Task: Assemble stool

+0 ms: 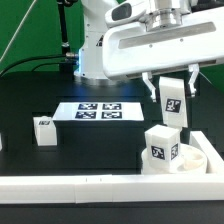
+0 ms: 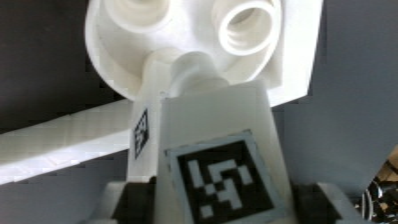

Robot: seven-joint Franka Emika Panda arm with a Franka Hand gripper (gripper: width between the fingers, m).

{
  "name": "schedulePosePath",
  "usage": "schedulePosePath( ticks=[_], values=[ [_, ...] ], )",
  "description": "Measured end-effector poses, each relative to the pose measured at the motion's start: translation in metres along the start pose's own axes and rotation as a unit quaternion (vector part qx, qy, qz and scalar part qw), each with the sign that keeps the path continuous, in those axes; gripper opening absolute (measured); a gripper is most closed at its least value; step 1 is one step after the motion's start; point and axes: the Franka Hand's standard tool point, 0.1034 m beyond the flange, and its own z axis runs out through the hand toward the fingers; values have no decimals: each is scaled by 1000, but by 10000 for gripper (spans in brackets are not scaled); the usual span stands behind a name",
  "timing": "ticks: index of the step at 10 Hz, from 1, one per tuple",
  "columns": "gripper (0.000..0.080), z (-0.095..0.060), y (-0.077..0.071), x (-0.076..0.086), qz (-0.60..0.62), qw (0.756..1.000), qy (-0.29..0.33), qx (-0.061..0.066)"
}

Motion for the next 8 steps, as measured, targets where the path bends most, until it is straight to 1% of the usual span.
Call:
schedulePosePath(
  ticks=[2,4,6,8],
  values=[
    [324,0,-10,-5,-3,1000,-4,7],
    [324,4,-10,-9,-4,1000,-8,6],
    [324,8,-16,-7,-5,1000,-7,9],
    [324,11,-25,0,-1,1000,-2,14]
  ],
)
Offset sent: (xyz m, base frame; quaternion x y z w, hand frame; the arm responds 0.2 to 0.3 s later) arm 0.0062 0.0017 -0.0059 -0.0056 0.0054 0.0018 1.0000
